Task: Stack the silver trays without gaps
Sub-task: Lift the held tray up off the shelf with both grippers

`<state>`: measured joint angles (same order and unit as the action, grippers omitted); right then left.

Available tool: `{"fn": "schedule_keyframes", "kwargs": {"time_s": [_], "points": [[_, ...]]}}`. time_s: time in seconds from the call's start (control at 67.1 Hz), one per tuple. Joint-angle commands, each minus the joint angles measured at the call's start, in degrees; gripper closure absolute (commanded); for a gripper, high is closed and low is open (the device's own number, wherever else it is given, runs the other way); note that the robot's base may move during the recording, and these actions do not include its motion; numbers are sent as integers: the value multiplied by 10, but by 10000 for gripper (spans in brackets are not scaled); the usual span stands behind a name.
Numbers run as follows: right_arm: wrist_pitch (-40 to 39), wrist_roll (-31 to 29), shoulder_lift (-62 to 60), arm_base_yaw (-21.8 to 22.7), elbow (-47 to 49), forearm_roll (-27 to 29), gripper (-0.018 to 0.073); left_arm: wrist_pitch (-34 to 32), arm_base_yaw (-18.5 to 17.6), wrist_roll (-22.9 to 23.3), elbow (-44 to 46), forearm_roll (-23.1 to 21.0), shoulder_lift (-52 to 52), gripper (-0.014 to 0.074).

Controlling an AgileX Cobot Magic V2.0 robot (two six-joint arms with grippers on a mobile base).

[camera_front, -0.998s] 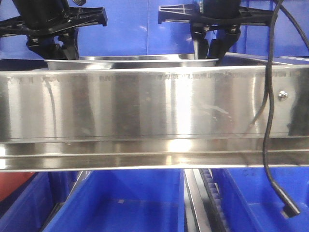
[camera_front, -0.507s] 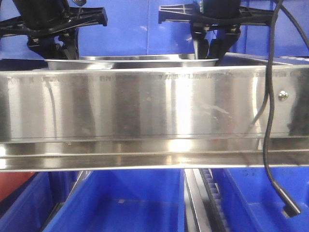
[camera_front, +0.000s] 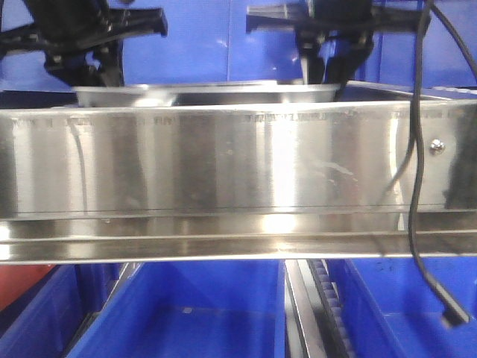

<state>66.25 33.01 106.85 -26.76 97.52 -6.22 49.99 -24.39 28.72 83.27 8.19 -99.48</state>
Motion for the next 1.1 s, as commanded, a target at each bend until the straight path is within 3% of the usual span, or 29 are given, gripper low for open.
{"fn": "schedule_keyframes", "kwargs": {"time_s": [0.0, 0.179, 0.343, 0.521, 0.641, 0.834, 0.998, 1.088], "points": [[-2, 13, -28, -14, 24, -51, 580, 3, -3, 5, 19, 1, 27, 613], [-8, 14, -81, -45, 31, -61, 580, 8, -16, 42, 20, 6, 93, 613], [5, 66, -123, -79, 31, -119, 580, 34, -63, 81, 20, 57, 154, 613], [25, 95, -181, -130, 14, -174, 580, 65, -159, 193, 20, 188, 223, 613], [35, 146, -229, -176, -32, -243, 580, 89, -224, 258, 9, 267, 259, 613], [37, 228, -299, -258, -111, -321, 580, 103, -315, 353, -54, 349, 315, 613], [37, 305, -342, -327, -187, -362, 580, 170, -401, 441, -115, 431, 344, 613], [37, 326, -356, -352, -215, -371, 580, 199, -457, 465, -133, 468, 347, 613]]}}
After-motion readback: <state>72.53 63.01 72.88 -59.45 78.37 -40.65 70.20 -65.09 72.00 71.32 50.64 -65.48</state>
